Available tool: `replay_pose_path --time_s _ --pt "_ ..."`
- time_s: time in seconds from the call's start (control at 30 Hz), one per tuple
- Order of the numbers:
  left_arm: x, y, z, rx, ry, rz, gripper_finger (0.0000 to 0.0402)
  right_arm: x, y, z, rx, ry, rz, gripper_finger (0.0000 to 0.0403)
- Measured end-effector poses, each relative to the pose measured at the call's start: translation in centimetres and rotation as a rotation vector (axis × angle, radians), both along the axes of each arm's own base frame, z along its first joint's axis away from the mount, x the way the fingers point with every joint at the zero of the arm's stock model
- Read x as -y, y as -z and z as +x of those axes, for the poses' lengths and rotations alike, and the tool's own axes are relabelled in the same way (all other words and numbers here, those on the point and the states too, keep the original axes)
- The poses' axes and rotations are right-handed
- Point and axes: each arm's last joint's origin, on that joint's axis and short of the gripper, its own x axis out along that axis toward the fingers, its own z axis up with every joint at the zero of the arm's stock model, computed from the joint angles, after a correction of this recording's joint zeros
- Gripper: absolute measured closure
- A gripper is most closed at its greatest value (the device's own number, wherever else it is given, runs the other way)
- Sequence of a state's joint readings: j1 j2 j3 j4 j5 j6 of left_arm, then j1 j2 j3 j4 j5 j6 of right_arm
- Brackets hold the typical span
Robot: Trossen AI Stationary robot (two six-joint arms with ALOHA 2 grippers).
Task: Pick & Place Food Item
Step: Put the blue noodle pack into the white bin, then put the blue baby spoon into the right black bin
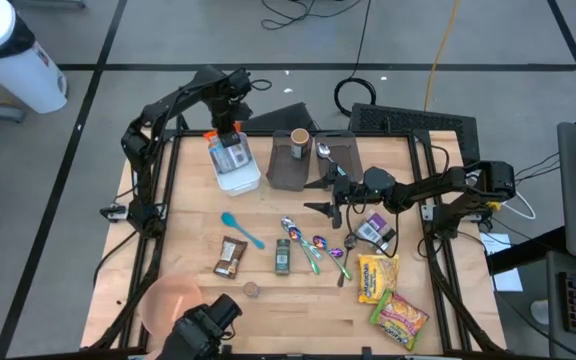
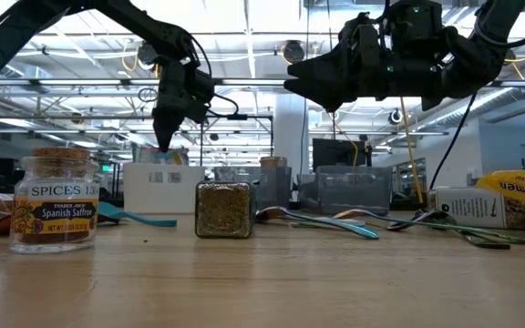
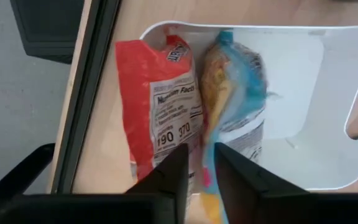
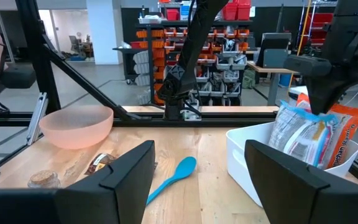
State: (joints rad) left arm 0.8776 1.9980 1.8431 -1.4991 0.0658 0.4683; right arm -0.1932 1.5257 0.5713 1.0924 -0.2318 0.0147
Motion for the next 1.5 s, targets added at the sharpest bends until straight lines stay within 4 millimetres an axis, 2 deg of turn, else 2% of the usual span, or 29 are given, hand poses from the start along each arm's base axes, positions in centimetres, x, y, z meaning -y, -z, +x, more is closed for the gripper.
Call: replay_pose_path --time_s 0.2,0.43,0.57,0.7,0.8,0.93,1.07,1.17,1.3,1.5 --pt "0.0 0.0 -0.1 -0.052 -0.001 0.033 0.0269 0.1 0.0 0.0 0.0 0.002 -0.001 0.0161" --pt "0.2 -0.4 -0.4 -0.084 0.008 0.057 0.0261 0.3 0.0 0.0 0.001 0.018 -0.011 0.0161" --pt "0.7 -2.0 -0.9 -0.051 0.016 0.098 0.0261 0.4 0.0 -0.1 0.003 0.04 -0.01 0.0161" --pt "1.8 -4.5 -1.8 0.0 -0.004 0.159 0.0261 0.4 0.0 -0.1 0.003 0.039 -0.021 0.0161" --pt "3.0 -6.8 -2.5 0.1 -0.057 0.203 0.0261 0.4 0.0 -0.1 0.003 0.039 -0.022 0.0161" --pt "4.9 -10.0 -2.6 0.385 -0.129 0.184 0.0261 0.4 0.1 0.0 -0.007 0.039 -0.019 0.0161" --pt "8.7 -11.9 -1.4 0.637 -0.021 0.184 0.0261 0.4 0.7 0.0 -0.068 0.037 0.021 0.0161" --pt "11.9 -11.6 -0.1 0.737 0.072 0.219 0.0261 0.4 1.1 0.0 -0.115 0.037 0.066 0.0161" --pt "16.3 -9.6 1.1 0.834 0.165 0.216 0.0261 0.2 1.5 0.0 -0.15 0.03 0.11 0.0161" --pt "22.3 -4.0 2.6 0.978 0.186 0.216 0.0261 -0.6 1.5 0.1 -0.159 0.0 0.166 0.0161"
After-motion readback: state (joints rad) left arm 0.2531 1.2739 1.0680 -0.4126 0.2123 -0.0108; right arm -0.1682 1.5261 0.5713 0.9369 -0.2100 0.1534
